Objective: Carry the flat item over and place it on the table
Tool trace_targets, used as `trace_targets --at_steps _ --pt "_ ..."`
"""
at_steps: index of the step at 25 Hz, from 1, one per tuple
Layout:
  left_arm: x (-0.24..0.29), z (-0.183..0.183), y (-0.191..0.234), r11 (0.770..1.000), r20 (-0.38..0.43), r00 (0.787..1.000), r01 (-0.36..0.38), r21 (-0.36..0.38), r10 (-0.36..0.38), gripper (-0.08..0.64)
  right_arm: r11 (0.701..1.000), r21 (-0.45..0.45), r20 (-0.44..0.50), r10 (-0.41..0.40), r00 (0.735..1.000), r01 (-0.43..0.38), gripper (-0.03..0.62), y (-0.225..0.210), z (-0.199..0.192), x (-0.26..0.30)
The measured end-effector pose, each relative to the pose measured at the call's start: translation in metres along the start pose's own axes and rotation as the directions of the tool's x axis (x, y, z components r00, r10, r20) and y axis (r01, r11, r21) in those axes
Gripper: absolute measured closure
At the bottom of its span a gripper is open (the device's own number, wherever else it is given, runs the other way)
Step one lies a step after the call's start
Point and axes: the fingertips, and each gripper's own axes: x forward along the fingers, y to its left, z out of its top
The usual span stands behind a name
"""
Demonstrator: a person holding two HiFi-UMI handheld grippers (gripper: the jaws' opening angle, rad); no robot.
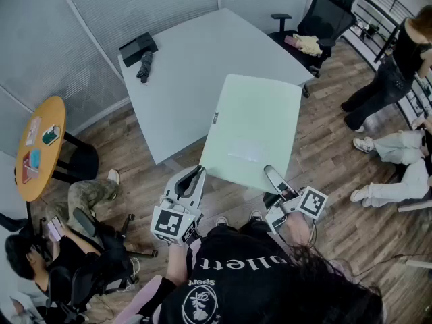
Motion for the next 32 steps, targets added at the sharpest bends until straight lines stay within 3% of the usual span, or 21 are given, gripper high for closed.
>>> trace_targets --at_steps 25,32 --pt "0.087 0.010 -0.049 0.998 0.002 0.998 -0.060 -0.010 0.060 0.514 0.999 0.036 -0.066 0.035 0.997 -0.033 0.291 -0.036 0.085 -0.019" --pt "0.106 0.004 -0.063 0.997 -0.035 0.997 -0.068 -0.022 0.067 0.514 0.998 0.060 -0.102 0.036 0.994 -0.030 0.291 -0.048 0.098 -0.019"
